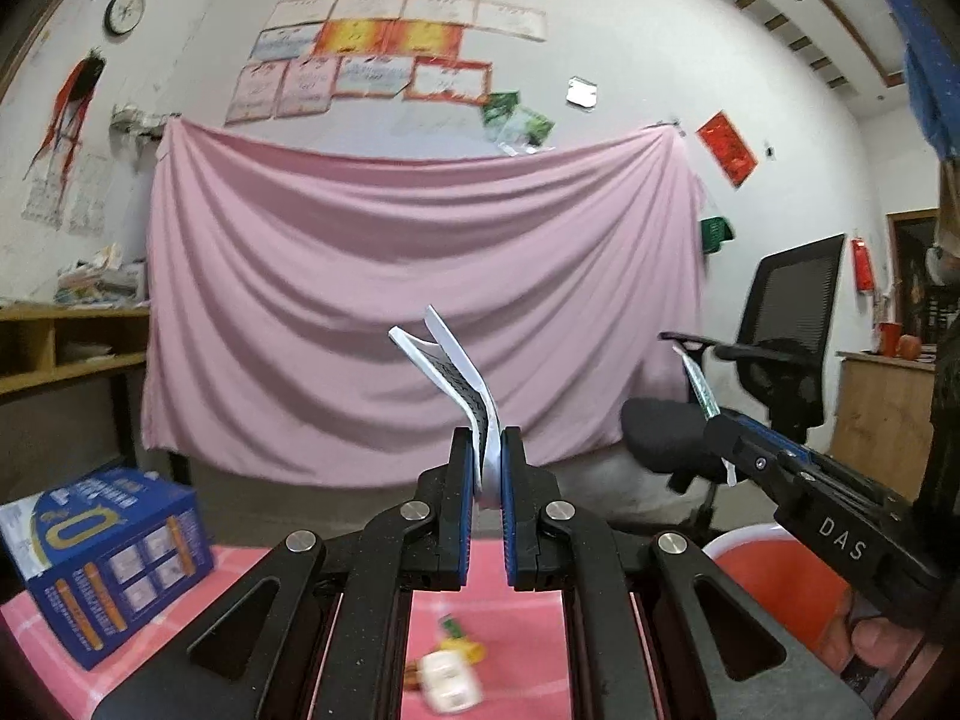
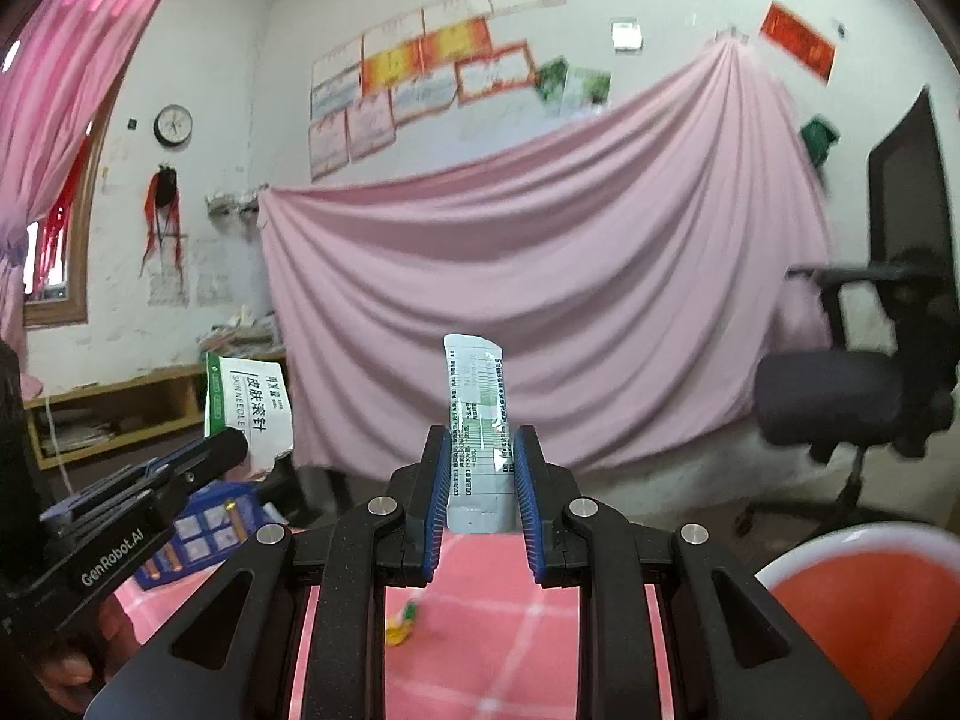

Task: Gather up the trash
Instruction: 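Lift both held items and carry them over the red basin, then open both tools to drop the packet and strip into the basin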

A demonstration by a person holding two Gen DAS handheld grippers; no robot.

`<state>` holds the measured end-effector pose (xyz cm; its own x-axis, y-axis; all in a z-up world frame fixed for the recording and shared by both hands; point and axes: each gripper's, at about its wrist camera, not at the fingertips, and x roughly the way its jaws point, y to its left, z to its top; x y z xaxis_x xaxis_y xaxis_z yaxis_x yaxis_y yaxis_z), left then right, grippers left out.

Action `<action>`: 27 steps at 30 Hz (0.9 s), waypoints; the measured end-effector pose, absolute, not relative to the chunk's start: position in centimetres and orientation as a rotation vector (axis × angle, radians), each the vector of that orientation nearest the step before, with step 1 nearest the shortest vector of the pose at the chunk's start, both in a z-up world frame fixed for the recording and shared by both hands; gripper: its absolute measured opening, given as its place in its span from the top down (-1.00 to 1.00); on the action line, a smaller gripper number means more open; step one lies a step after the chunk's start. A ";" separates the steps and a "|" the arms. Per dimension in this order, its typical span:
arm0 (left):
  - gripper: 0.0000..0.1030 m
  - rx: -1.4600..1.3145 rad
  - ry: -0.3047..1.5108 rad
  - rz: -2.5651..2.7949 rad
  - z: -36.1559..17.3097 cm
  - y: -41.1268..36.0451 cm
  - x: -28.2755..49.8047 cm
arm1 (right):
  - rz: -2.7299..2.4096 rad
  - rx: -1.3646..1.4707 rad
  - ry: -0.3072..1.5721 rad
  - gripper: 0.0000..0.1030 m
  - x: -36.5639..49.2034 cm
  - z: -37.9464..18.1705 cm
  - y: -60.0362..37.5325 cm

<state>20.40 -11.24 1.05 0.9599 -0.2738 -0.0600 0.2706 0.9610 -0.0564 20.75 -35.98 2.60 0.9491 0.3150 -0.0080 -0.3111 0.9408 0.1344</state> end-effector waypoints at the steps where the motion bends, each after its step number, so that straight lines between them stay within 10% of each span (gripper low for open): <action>1: 0.88 -0.038 0.062 -0.285 1.4 -12.0 20.1 | 0.310 0.132 0.015 0.62 20.4 2.8 -36.5; 27: 0.86 0.056 0.357 -0.648 0.7 -35.0 24.0 | 0.022 0.379 0.309 0.60 20.7 -2.1 -53.9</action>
<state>23.95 -35.03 0.68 0.7384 -0.5807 -0.3428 0.5998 0.7979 -0.0597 20.70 -53.87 -2.09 0.9530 0.0785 -0.2928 0.0365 0.9292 0.3678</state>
